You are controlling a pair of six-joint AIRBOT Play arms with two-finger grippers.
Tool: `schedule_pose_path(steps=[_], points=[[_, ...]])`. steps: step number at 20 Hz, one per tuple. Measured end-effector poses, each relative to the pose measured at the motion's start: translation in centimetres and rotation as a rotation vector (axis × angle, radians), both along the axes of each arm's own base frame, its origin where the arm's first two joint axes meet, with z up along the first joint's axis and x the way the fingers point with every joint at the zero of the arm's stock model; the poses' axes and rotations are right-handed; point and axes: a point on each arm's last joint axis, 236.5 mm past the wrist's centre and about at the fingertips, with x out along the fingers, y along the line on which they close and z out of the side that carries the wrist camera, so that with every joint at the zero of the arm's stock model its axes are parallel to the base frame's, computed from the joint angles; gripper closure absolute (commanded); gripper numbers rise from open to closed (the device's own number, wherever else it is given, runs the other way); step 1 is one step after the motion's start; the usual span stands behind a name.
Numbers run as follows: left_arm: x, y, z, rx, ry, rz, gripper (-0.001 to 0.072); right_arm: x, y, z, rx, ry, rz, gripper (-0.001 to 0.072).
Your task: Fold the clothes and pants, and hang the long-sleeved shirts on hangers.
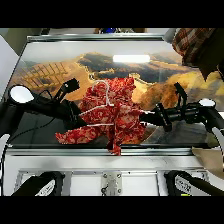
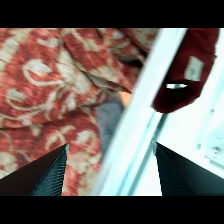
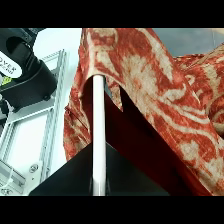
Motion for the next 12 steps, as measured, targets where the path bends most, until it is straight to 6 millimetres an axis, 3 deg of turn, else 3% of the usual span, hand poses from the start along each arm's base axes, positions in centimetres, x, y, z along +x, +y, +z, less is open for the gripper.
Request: schedule_pose_path(steps=[2,5,9,12], points=[[-0.1,0.2,1.2,-0.003,0.015,0.009,0.0138,0.0,0.0,0.0,0.0,0.0,-0.001,0.0703],[1.5,1.7,3.5,-0.01,-0.005,0.1,0.0138,0.2,-0.2,0.0,-0.002,0.01,-0.01,0.0703],[5.0,6.7,7.5,-0.028,-0.041,0.36,0.0139,1.0,-1.0,0.8,-0.015,-0.01,-0.062,0.0703],[6.3,10.6,9.9,-0.053,-0.08,0.569,0.014,2.6,-2.3,2.0,-0.05,-0.042,-0.169,0.0703]])
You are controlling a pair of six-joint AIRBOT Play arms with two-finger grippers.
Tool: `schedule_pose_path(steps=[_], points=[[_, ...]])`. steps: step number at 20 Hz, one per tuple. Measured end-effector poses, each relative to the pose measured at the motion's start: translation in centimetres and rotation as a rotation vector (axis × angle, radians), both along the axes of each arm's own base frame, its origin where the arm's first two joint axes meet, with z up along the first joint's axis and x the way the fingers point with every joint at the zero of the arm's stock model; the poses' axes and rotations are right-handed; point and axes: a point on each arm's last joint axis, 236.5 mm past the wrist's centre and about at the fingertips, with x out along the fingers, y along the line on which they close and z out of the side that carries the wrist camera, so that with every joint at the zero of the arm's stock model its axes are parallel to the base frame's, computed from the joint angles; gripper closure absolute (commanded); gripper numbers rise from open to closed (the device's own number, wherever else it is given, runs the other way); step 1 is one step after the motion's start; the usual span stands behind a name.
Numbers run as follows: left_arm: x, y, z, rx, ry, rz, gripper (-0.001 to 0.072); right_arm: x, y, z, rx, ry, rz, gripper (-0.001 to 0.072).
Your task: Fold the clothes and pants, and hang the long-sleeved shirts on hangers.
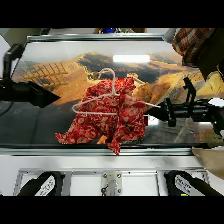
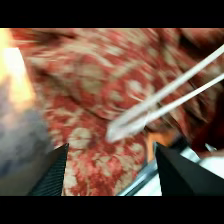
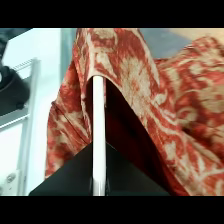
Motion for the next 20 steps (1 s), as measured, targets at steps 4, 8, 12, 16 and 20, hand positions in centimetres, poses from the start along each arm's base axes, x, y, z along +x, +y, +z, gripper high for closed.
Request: schedule_pose_path(steps=[4,8,12,16,20], points=[[-1.4,1.5,-1.0,-0.076,0.034,0.216,0.0158,1.5,-1.3,1.5,-0.037,-0.045,-0.116,0.0703],[-4.0,-2.6,-5.4,-0.195,0.155,0.317,0.0158,1.8,-1.7,2.2,-0.049,-0.063,-0.155,0.0703],[-6.8,-9.4,-9.7,-0.319,0.308,0.349,0.0158,1.8,-1.8,2.5,-0.051,-0.06,-0.169,0.0703],[-9.6,-16.8,-14.5,-0.357,0.491,0.341,0.0157,1.8,-1.8,2.5,-0.05,-0.058,-0.173,0.0703],[-10.2,-19.6,-18.1,-0.355,0.624,0.418,0.0157,1.8,-1.8,2.6,-0.05,-0.058,-0.172,0.0702]])
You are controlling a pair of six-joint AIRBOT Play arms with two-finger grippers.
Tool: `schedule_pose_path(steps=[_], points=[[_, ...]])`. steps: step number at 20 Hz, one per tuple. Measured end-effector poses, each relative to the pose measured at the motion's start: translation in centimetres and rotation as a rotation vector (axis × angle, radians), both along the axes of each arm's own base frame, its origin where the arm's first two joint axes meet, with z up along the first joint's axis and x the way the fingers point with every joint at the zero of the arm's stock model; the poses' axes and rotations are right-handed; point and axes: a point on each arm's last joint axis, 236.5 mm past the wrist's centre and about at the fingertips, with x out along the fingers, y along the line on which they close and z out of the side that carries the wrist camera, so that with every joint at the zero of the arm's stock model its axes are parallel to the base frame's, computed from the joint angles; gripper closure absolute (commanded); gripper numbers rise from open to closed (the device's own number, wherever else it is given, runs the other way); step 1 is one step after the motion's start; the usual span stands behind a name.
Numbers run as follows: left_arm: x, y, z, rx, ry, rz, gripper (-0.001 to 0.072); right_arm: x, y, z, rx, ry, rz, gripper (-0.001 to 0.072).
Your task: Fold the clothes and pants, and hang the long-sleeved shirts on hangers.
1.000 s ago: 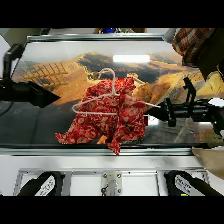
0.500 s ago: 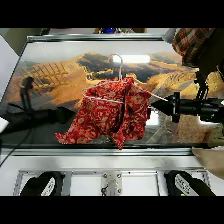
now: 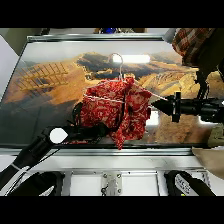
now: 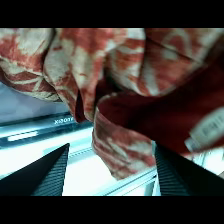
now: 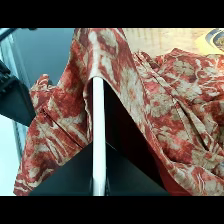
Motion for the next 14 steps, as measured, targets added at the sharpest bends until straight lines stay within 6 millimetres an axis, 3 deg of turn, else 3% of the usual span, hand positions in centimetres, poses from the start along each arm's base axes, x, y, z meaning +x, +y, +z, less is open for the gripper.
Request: schedule_pose_path(steps=[7,11,12,13,14], points=[[1.1,-1.3,-1.4,-0.035,0.058,0.092,0.0157,-0.1,0.0,0.0,0.001,0.001,0.004,0.0702],[-0.1,-2.6,-2.4,-0.047,0.124,0.084,0.0159,-0.2,0.1,0.0,0.0,0.002,0.007,0.0702],[-0.7,-3.0,-2.6,-0.047,0.133,0.07,0.021,-0.2,0.0,0.0,-0.001,0.003,0.007,0.0702],[-1.1,-3.4,-2.7,-0.048,0.141,0.058,0.0459,-0.2,0.0,0.0,-0.001,0.003,0.007,0.0702],[-1.5,-3.6,-2.8,-0.046,0.145,0.047,0.0555,-0.2,0.0,0.0,-0.001,0.003,0.007,0.0703]])
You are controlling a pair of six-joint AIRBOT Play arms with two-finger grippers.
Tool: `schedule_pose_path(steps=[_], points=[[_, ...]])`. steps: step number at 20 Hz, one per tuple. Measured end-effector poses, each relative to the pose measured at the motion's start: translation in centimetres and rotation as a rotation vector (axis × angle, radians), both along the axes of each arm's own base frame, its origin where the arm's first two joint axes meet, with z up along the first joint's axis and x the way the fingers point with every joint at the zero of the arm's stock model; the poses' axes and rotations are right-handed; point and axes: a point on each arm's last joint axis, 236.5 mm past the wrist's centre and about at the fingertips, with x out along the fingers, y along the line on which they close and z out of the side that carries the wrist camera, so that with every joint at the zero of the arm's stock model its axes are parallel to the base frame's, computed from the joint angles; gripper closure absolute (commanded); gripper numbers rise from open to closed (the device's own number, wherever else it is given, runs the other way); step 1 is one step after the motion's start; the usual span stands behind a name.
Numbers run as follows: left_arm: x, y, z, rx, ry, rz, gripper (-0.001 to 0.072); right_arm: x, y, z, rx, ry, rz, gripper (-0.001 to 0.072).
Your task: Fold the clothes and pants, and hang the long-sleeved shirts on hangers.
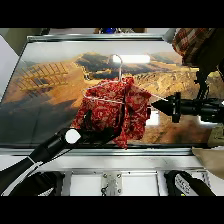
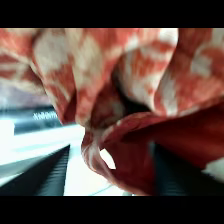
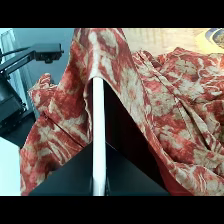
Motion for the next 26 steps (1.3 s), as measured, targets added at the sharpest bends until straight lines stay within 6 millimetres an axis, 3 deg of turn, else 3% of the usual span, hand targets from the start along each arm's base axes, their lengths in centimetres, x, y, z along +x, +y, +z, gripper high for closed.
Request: schedule_pose_path(steps=[1,5,8,13,19,26], points=[[-0.5,-0.2,-0.1,0.0,0.009,-0.012,0.0685,0.0,0.0,0.1,-0.001,-0.002,0.0,0.0703],[0.5,1.2,0.3,0.002,0.005,-0.004,0.0686,-0.6,0.2,1.1,-0.004,-0.016,-0.007,0.0704],[2.6,3.3,2.6,-0.028,-0.053,0.051,0.0686,-1.1,0.5,2.3,0.01,-0.039,-0.012,0.0704],[5.6,8.8,7.0,-0.055,-0.175,0.167,0.0687,-1.4,1.0,4.9,0.087,-0.079,-0.015,0.0704],[8.5,15.9,8.8,0.072,-0.246,0.25,0.0687,-3.0,1.7,6.1,0.141,-0.066,0.043,0.0704],[12.9,19.3,10.8,0.216,-0.291,0.184,0.0686,-3.9,2.0,6.7,0.156,-0.062,0.072,0.0704]])
